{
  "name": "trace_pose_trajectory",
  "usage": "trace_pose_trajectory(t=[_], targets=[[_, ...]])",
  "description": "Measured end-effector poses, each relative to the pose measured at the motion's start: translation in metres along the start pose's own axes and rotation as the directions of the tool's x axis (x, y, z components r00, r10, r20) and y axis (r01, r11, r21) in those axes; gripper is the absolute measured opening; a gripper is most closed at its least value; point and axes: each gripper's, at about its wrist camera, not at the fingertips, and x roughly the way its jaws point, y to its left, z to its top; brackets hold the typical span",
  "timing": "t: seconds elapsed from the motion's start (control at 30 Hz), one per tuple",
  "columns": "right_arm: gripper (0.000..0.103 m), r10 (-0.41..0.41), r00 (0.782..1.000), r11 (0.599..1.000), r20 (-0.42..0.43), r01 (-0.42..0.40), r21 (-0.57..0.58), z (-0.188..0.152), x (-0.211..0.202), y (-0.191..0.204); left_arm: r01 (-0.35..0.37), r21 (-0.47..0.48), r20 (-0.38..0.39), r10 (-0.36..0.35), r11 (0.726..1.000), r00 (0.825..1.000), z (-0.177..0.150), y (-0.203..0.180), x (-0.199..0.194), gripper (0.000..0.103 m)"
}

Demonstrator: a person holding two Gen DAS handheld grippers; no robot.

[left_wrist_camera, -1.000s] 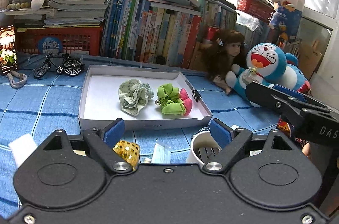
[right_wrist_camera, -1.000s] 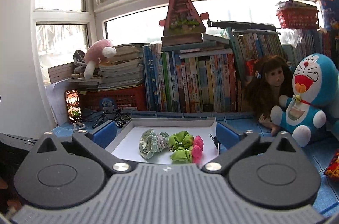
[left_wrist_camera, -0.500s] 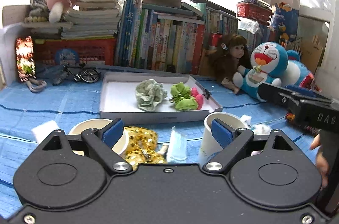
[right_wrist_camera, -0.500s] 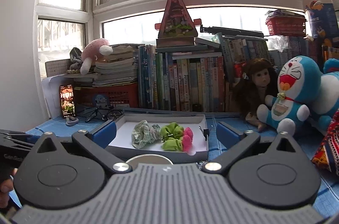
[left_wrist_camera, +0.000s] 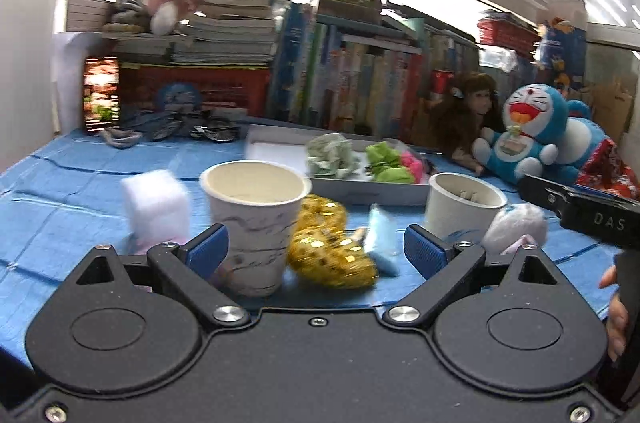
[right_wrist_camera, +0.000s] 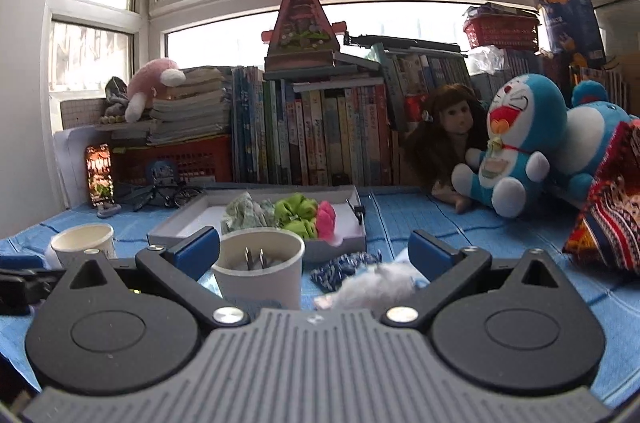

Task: Organize soft objects
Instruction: 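Lift both tools away from the tray back toward the table items, then grasp the purple fuzzy plush with the left tool while the right tool grasps the pink sock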

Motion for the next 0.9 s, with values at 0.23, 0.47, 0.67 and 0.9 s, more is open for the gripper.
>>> trace_pose_trajectory(t=[0.23,0.47,0.67,0.9], targets=[[0.103,-0.027,0.999,1.000,-0.039,0.027,-0.002,-0.020,0.003,0.000,-0.155,-0.016,0.039,0.155,0.988,0.987,-0.014,0.024,-0.004,0.094],[0.103,-0.060,0.994,0.998,-0.094,0.057,-0.030,-0.040,0.007,0.002,-0.247,-0.076,-0.018,0.247,0.966,0.969,-0.022,0.052,0.011,0.094],[0.103,-0.090,0.989,0.995,-0.114,0.084,-0.059,-0.049,0.013,0.005,-0.299,-0.083,-0.040,0.297,0.951,0.954,-0.028,0.064,0.024,0.094],[0.103,-0.106,0.986,0.993,-0.132,0.111,0.032,-0.054,0.021,-0.005,-0.319,-0.106,-0.063,0.314,0.942,0.947,-0.032,0.075,0.036,0.094]])
